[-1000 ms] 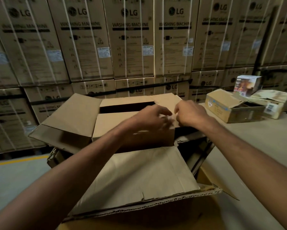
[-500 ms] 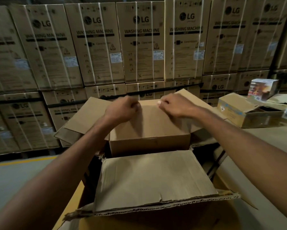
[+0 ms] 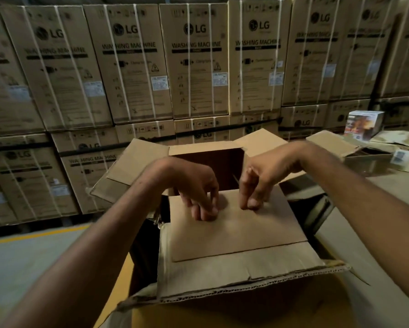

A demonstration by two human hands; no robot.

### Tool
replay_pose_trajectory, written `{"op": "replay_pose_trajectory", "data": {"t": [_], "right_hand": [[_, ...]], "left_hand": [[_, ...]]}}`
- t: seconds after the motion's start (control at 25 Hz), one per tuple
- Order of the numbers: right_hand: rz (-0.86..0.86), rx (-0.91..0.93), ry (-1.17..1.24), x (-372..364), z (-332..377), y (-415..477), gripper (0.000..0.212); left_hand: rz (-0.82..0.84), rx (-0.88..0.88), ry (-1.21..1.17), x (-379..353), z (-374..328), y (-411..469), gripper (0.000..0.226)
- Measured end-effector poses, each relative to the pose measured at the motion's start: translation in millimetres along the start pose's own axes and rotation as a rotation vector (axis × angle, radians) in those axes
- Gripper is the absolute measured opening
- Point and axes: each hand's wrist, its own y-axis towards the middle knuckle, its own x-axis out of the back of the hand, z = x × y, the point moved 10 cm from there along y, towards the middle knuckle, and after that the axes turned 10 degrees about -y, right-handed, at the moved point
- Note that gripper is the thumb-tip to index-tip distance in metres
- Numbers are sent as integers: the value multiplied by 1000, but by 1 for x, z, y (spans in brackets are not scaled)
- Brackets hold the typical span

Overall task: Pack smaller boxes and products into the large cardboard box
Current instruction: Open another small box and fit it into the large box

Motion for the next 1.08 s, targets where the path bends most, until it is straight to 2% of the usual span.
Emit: {"op": "replay_pose_trajectory", "data": {"t": [0.16,0.28,0.36,0.44,0.56,0.64,0.76,0.84,0.96,1.08], "right_hand": [[-90,19,43,1,2,6,22],[-397,-12,100,42,-5,18,24],[-535,-87,22,60,-10,40,36],[-504,-153,-112,61,-16,77,59],[-358,-249,-290,58,-34,127,93],[-340,-285,-394,69,-48,151,106],[-585,-268,-515,113,-51,156,97],[-717,-257,-601,141,-54,157,96],[-722,-288,-630,166,-72,178,105],[-671,-297,-520,186,-97,206,104]], "left_hand": [[31,-94,-125,-7,6,0,21],[-159,-96,-110,32,20,14,26],[-295,-47,-46,55,37,37,23],[-308,55,66,61,59,66,33],[-259,219,122,63,93,97,68],[-364,218,181,84,100,110,85],[-594,146,295,125,95,113,89],[-671,142,301,152,96,121,93],[-704,210,276,187,106,143,101],[-653,241,229,204,127,172,93]]}}
